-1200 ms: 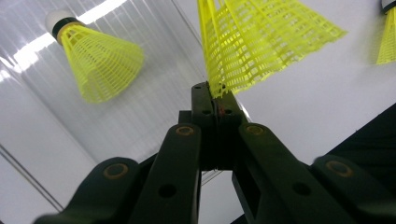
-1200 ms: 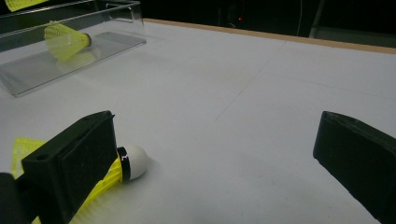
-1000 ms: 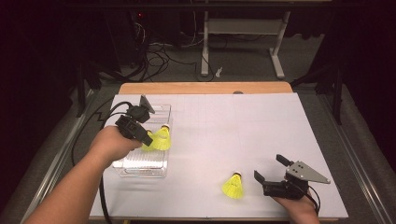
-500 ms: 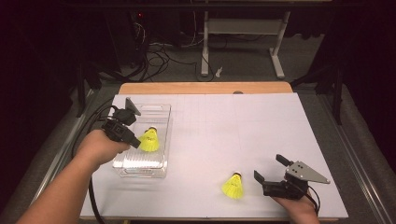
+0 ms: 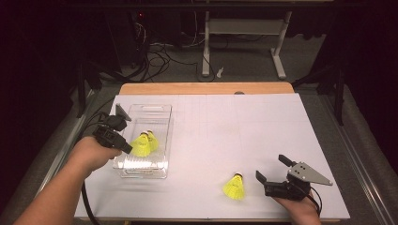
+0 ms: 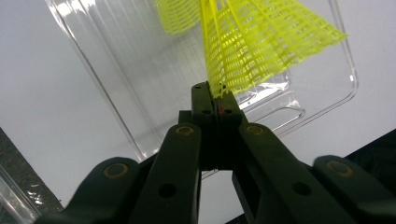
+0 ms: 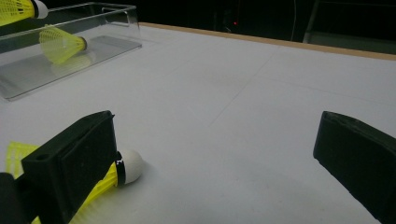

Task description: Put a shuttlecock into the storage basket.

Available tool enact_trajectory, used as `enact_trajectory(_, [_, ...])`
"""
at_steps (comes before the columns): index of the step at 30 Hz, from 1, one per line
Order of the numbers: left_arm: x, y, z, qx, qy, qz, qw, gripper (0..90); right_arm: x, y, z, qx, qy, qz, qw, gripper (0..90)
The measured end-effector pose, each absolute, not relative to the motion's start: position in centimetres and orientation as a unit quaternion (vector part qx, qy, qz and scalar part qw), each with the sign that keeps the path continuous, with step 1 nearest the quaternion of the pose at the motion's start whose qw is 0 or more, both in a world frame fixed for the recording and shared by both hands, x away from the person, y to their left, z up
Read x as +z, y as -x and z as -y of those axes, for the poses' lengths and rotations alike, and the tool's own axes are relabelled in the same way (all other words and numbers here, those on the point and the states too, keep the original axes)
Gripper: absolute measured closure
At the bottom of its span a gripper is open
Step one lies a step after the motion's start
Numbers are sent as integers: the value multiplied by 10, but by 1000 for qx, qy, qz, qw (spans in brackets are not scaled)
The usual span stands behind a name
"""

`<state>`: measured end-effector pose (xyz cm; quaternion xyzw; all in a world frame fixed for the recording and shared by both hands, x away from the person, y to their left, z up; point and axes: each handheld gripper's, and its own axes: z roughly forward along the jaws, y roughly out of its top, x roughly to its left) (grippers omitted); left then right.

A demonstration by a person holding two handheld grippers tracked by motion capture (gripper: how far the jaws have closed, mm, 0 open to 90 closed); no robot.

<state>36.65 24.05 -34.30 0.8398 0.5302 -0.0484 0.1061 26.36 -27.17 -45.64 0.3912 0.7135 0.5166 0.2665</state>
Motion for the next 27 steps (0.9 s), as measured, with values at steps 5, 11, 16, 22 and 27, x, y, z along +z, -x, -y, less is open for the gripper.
enact_trajectory(5, [-348, -363, -249, -50, -835, -538, 105, 900, -457, -264, 271, 515, -391, -715, 265, 2])
enact_trajectory(11, [-350, -361, -254, -50, -832, -542, 104, 900, -457, -264, 271, 515, -391, -716, 264, 2])
enact_trajectory(16, [-350, -360, -258, -50, -831, -545, 103, 900, -457, -264, 271, 514, -391, -716, 264, 2])
enact_trajectory(22, [-353, -360, -261, -46, -833, -542, 107, 900, -457, -264, 271, 515, -391, -716, 263, 2])
enact_trajectory(27, [-355, -359, -261, -44, -833, -542, 104, 900, -457, -264, 271, 514, -390, -717, 262, 2])
